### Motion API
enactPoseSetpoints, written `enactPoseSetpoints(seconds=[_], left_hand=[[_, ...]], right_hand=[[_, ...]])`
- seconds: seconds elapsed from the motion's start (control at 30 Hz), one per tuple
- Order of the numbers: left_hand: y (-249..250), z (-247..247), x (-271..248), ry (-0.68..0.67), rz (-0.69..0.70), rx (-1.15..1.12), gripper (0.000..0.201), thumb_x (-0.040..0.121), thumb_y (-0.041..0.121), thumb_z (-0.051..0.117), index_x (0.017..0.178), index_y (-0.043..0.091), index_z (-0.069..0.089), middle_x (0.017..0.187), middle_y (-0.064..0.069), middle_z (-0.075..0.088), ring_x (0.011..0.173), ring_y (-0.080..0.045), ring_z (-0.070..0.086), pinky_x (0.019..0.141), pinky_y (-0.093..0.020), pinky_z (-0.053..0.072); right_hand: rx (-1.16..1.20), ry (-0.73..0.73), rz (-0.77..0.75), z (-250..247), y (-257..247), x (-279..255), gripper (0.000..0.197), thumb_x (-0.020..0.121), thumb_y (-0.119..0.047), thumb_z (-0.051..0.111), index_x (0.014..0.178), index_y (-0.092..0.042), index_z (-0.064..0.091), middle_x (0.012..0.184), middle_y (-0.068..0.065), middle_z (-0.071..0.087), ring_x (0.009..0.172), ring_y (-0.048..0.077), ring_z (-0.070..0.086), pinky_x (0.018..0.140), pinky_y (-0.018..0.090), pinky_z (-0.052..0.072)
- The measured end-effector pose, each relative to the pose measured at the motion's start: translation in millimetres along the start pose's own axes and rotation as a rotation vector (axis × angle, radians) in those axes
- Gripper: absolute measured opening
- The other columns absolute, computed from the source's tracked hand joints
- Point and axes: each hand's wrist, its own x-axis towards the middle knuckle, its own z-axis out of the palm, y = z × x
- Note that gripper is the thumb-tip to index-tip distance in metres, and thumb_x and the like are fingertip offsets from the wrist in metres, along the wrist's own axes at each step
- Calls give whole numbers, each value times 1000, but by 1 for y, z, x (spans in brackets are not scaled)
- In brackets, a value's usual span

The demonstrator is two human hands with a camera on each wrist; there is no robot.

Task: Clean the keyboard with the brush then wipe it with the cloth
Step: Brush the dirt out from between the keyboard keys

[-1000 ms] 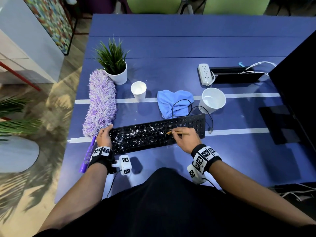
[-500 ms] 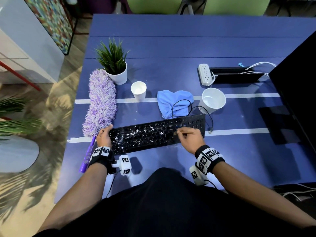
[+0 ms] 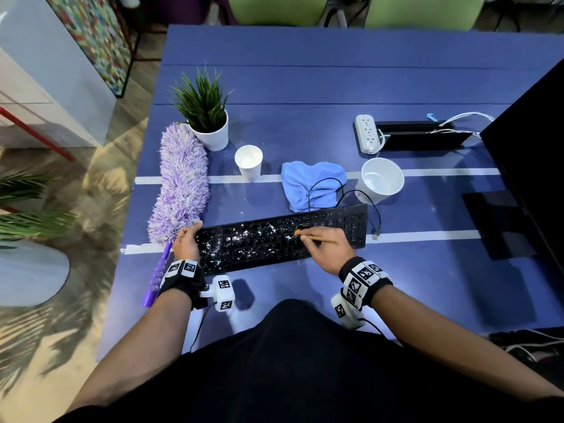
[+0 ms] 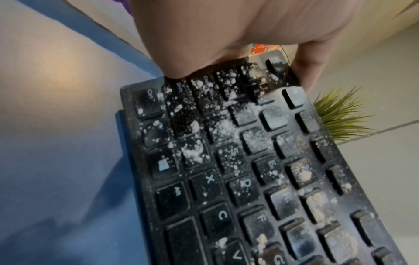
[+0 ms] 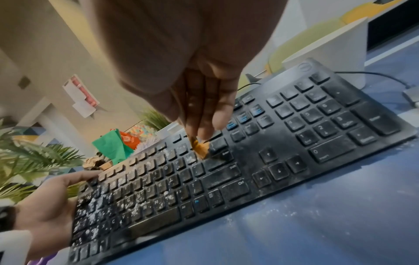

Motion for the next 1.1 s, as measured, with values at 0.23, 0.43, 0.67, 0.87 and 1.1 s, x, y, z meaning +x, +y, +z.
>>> enactPoseSetpoints(seconds=[0.23, 0.43, 0.67, 0.87, 1.1], left_hand=[[-1, 0, -3, -8, 68, 44, 17, 90, 13, 62, 76, 23, 63, 79, 9, 59, 75, -4, 54, 71, -6, 42], [-1, 2, -1, 15, 76, 6, 17, 88, 12, 65, 74, 21, 62, 77, 5, 58, 71, -7, 54, 65, -8, 44], [0, 2, -2, 19, 78, -14, 15, 88, 11, 65, 75, 20, 63, 73, 5, 61, 69, -6, 56, 63, -8, 46], [-1, 3, -4, 16, 62, -42, 13, 87, 12, 66, 77, 19, 64, 72, 8, 64, 70, -8, 58, 65, -11, 47], [-3, 2, -3, 10, 47, -29, 3, 86, 16, 68, 88, 17, 69, 85, 4, 65, 83, -15, 60, 87, -25, 47]], right_hand=[[25, 21, -8, 2, -8, 5, 16, 89, -17, 62, 98, -10, 74, 96, 5, 73, 83, 14, 68, 83, 20, 51], [58, -56, 42, 4, -7, 5, 15, 89, -18, 61, 95, -13, 75, 90, -4, 73, 69, -5, 61, 70, 1, 42], [99, -8, 49, 9, -7, 1, 16, 89, -19, 63, 97, -10, 74, 91, 4, 74, 77, 8, 65, 76, 10, 48], [38, -20, 113, 7, -4, 0, 17, 90, -24, 61, 96, -15, 73, 89, 3, 74, 76, 13, 67, 76, 18, 51], [28, -111, 155, 7, -11, -2, 19, 90, -29, 61, 97, -17, 74, 95, 0, 74, 80, 10, 67, 79, 21, 53]])
